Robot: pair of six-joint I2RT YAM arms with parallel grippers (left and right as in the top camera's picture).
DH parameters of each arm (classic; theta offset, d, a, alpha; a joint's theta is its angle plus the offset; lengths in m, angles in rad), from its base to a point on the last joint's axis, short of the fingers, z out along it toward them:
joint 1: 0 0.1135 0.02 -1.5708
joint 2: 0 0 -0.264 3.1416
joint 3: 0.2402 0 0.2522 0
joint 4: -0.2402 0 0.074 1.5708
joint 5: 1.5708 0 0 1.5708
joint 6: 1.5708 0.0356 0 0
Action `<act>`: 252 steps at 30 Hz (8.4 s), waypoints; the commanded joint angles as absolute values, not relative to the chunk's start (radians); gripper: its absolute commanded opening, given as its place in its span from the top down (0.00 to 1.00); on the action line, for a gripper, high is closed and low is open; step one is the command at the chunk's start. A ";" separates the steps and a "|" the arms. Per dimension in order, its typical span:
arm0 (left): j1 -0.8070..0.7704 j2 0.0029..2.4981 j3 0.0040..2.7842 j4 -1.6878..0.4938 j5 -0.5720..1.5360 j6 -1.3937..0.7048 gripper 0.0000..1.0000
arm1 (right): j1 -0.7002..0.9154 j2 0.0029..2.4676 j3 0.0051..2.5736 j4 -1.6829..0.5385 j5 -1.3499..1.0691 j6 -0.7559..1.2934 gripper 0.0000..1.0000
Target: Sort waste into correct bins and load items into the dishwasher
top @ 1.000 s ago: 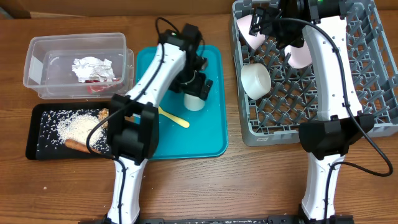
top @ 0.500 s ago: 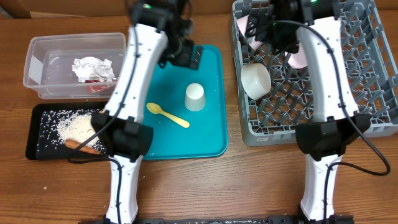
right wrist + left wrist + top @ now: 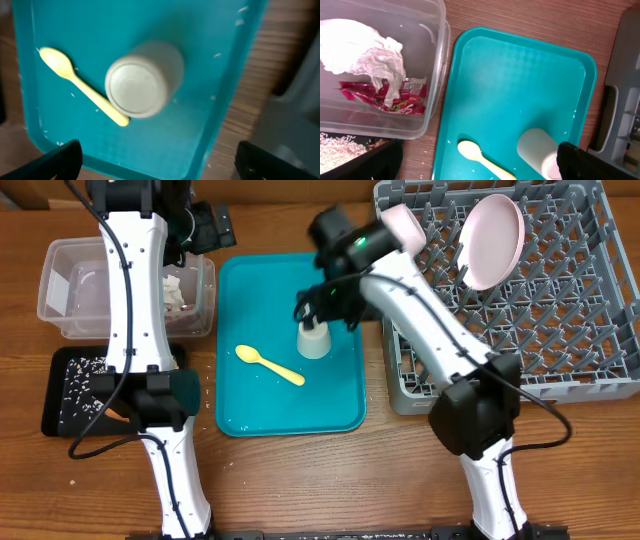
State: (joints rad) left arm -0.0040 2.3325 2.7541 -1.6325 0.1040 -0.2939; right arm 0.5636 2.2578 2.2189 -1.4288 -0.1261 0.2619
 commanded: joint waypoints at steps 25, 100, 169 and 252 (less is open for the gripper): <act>0.000 2.334 2.769 -1.630 0.101 -0.319 0.00 | 0.627 2.284 2.020 -1.114 0.011 0.262 0.15; -0.001 2.334 2.769 -1.630 0.101 -0.319 0.00 | -0.039 2.067 1.961 -1.350 -0.031 0.285 0.18; -0.001 2.334 2.769 -1.630 0.101 -0.318 0.00 | 0.801 2.306 1.830 -0.838 -0.043 0.202 0.96; -0.001 2.334 2.769 -1.630 0.101 -0.319 0.00 | 0.162 1.563 2.158 -1.632 0.118 0.516 0.00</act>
State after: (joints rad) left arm -0.0021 2.3325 2.7541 -1.6310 0.1043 -0.3088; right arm 0.1608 1.6611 2.1212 -1.6226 0.2146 0.7879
